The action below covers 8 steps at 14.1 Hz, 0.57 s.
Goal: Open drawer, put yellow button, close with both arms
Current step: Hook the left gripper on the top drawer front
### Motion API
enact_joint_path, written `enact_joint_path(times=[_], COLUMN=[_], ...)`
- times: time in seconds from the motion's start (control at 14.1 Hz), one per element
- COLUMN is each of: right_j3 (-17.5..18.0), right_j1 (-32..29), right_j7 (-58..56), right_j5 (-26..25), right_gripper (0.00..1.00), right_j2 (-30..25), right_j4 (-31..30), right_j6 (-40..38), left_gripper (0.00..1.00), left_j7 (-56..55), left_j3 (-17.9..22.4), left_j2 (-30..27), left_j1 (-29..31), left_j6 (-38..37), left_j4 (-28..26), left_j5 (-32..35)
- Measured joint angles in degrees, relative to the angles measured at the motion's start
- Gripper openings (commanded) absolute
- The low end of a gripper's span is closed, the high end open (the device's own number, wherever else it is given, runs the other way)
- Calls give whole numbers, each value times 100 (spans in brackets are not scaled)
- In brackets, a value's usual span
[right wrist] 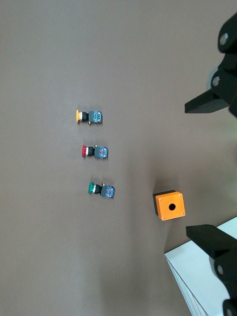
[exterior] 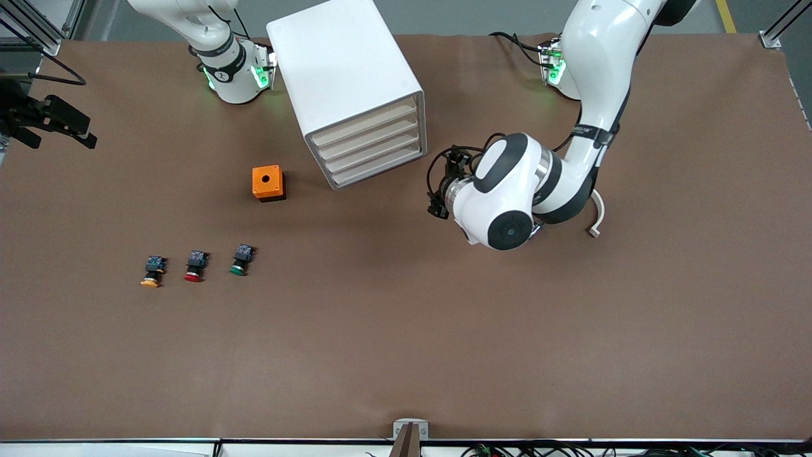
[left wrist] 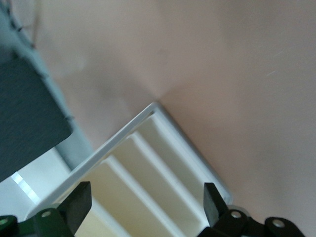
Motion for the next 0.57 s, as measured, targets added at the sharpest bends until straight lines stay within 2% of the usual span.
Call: enact_joint_path(times=[0.28,0.36,0.43,0.57], right_j3=[-25,-36,-47,-53], right_j1=[-8,-24,-57,-133], right_j7=[0,1,1,0], right_j5=[-32,-51,-58,-55], right_gripper=[100,100,100,100], right_j2=[37,91,197,624], right_j4=[37,34,24,19], right_j6=[4,5,8,70], left_gripper=[99,95,83,74], left_j7=[-1190,-1410,-1557,-1760], left_j3=[-16,-14,-13,-14], left_j2=[390,490,580,709], left_j1=[26,41,52,59], left_j6=[-312,-351,-382,-461], left_j4=[137,145,149,149], left_j5=[-1023,-1245,-1428,-1775])
